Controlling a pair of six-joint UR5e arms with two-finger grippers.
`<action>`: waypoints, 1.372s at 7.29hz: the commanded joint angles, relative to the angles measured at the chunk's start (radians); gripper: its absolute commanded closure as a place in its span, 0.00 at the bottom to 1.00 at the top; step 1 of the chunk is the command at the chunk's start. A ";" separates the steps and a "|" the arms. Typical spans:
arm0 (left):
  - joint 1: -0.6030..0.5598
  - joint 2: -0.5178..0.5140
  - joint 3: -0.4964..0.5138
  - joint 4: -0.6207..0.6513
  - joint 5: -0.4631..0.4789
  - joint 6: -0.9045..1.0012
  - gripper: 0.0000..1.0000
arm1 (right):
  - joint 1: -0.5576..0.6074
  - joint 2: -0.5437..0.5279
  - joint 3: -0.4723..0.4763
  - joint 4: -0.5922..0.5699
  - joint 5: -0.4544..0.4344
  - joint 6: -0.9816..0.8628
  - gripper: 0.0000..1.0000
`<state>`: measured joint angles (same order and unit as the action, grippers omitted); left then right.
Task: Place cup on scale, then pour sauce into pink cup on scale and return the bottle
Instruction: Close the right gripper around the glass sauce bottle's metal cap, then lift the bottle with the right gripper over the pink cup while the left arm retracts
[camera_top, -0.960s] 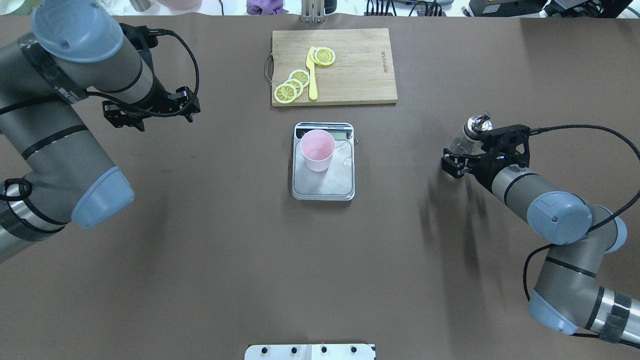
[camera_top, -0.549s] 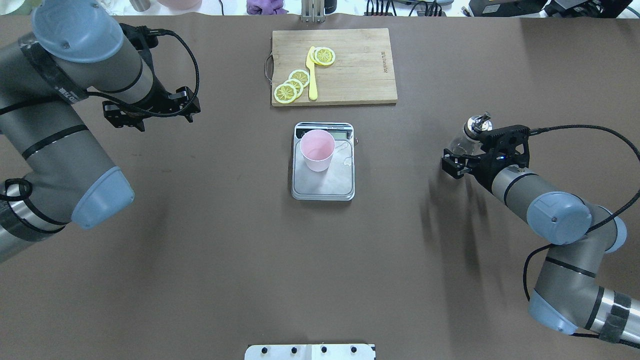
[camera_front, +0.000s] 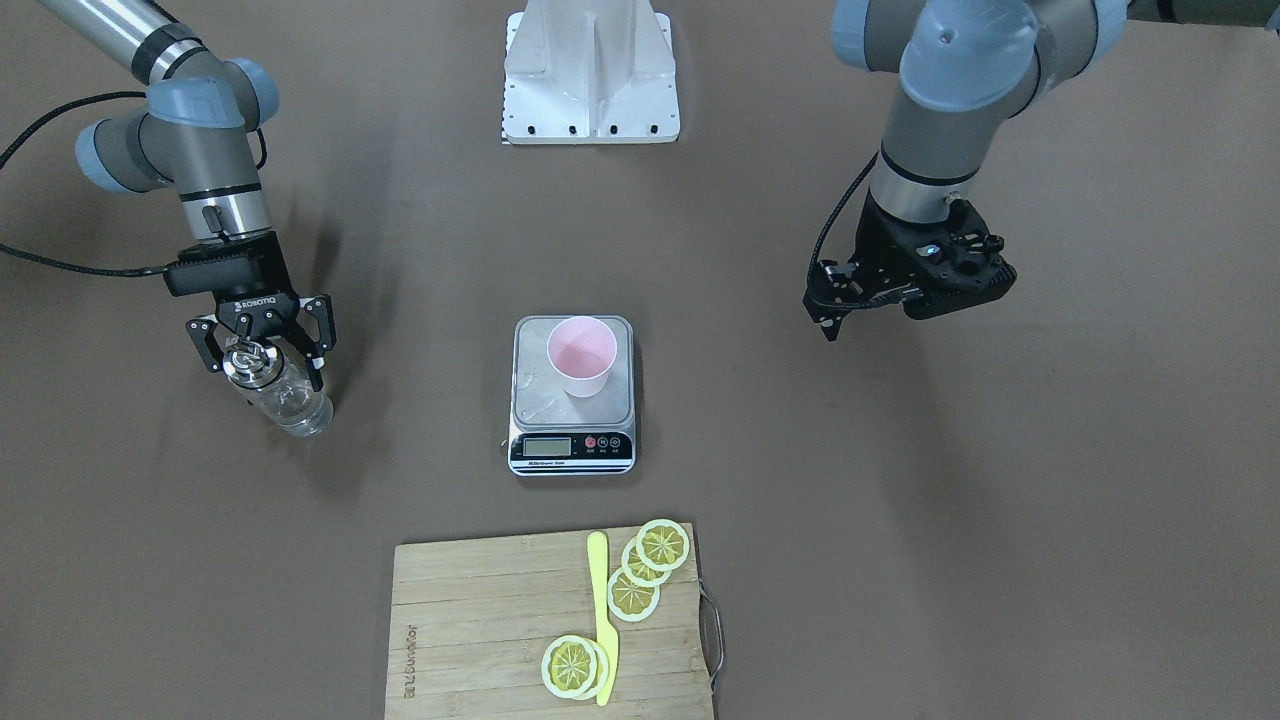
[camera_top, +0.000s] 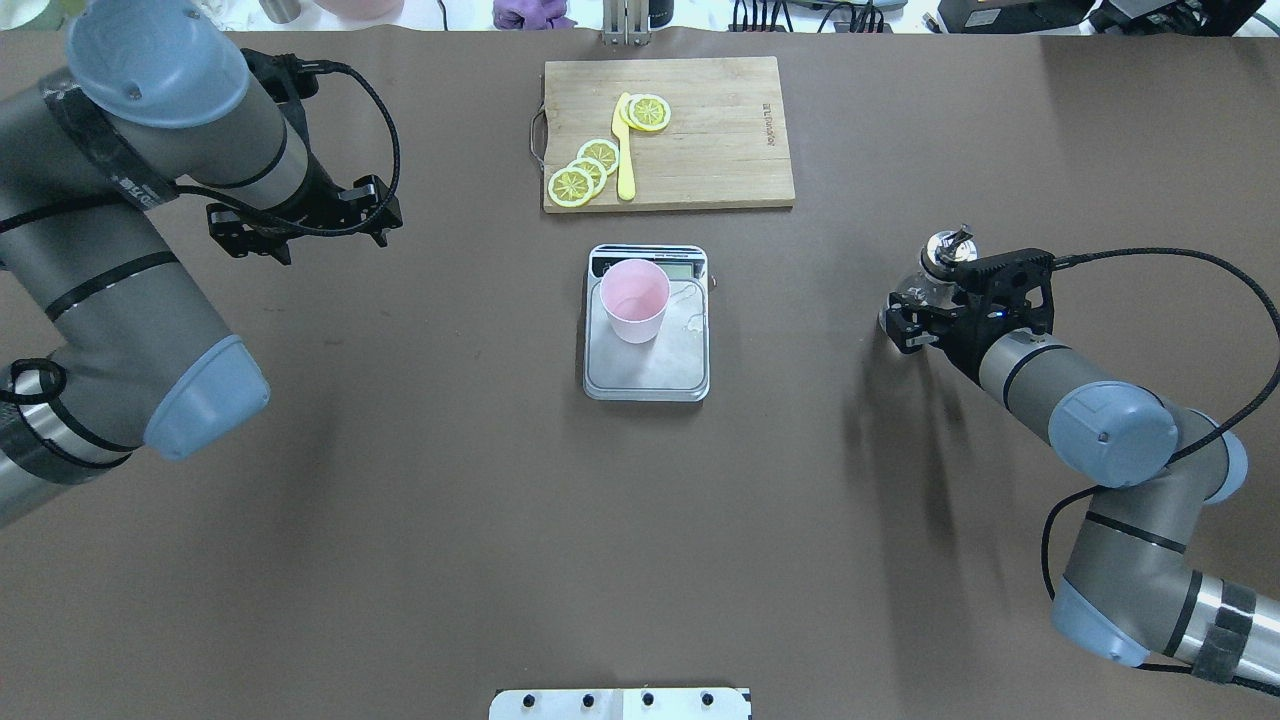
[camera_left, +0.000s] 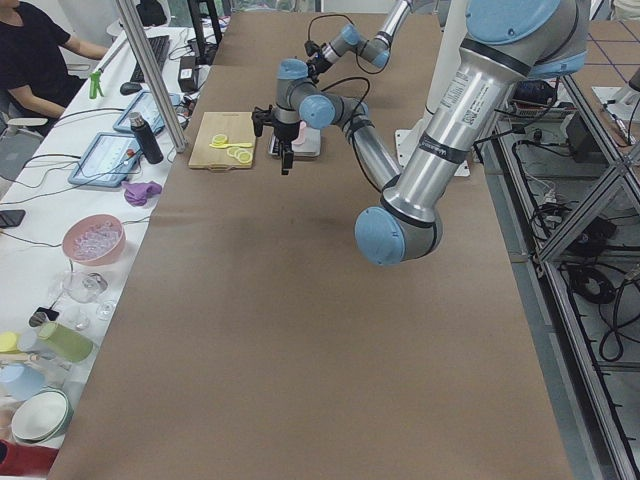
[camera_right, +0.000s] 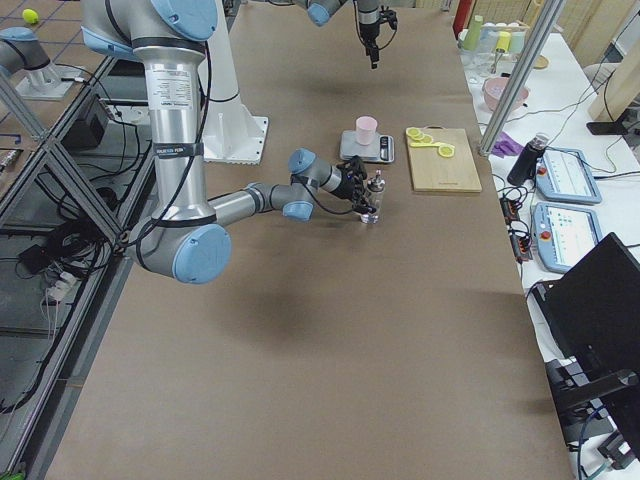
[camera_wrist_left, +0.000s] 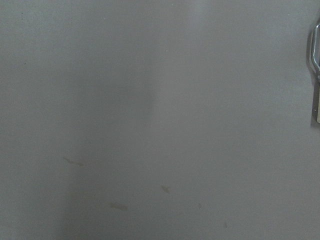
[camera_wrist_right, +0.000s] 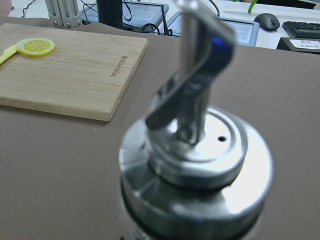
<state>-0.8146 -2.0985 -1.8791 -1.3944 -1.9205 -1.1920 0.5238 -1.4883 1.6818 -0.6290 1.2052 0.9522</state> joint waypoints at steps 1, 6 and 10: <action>-0.001 0.000 -0.002 0.000 0.000 0.002 0.02 | 0.011 0.009 0.010 0.000 0.000 -0.001 1.00; -0.058 0.059 -0.011 -0.026 -0.005 0.185 0.02 | 0.042 0.083 0.174 -0.326 -0.007 -0.182 1.00; -0.174 0.282 -0.014 -0.201 -0.006 0.554 0.02 | -0.017 0.239 0.223 -0.616 -0.185 -0.253 1.00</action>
<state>-0.9480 -1.8669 -1.8898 -1.5707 -1.9263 -0.7943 0.5352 -1.3157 1.8972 -1.1381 1.0779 0.7026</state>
